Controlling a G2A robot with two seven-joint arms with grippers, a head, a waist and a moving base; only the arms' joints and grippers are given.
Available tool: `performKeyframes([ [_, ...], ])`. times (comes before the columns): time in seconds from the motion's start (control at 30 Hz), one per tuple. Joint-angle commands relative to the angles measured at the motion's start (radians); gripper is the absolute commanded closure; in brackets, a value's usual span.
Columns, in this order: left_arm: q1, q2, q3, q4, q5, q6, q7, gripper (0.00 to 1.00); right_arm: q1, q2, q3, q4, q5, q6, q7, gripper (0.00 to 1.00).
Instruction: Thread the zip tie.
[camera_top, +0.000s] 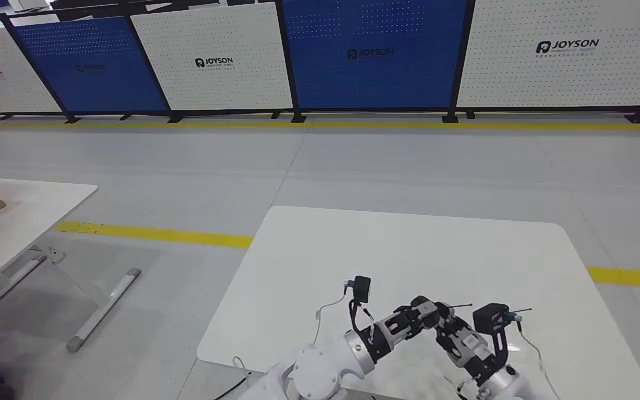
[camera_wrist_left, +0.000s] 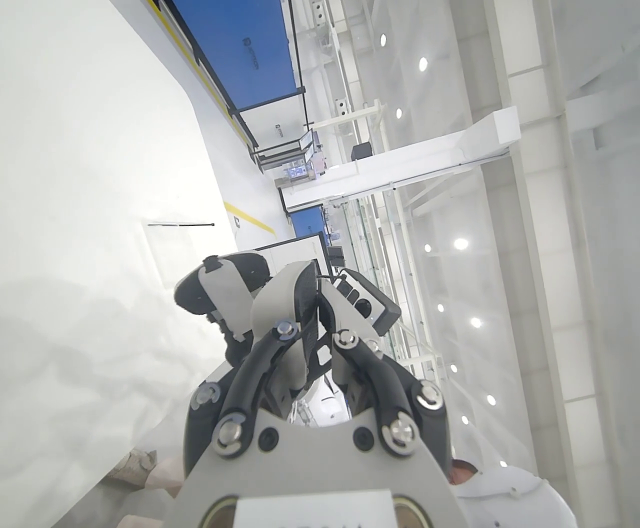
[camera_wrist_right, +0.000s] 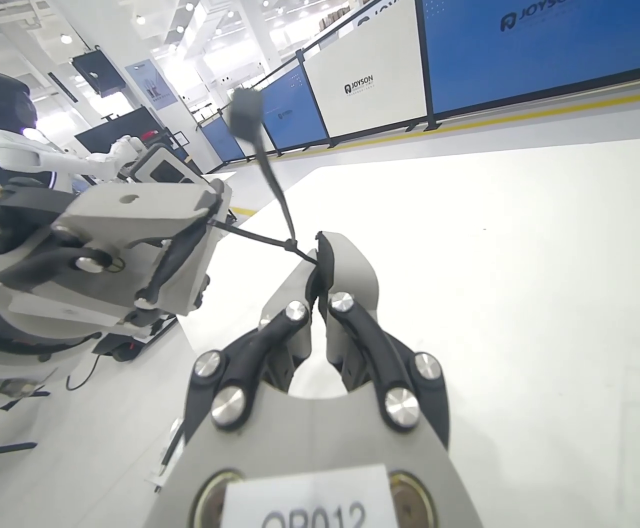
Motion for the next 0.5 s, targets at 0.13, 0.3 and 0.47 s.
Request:
performKeyframes([
  [0.13, 0.01, 0.002, -0.005, -0.011, -0.003, -0.015, -0.002, 1.0, 0.002, 0.001, -0.004, 0.006, -0.013, 0.0, -0.001, 1.0],
  [0.3, 0.021, 0.004, -0.013, -0.027, -0.006, -0.029, -0.001, 1.0, 0.004, 0.001, -0.008, 0.014, -0.024, 0.0, -0.003, 1.0],
  [0.47, 0.035, 0.008, -0.025, -0.048, -0.008, -0.046, 0.003, 1.0, 0.009, 0.002, -0.014, 0.022, -0.031, 0.0, -0.005, 1.0],
])
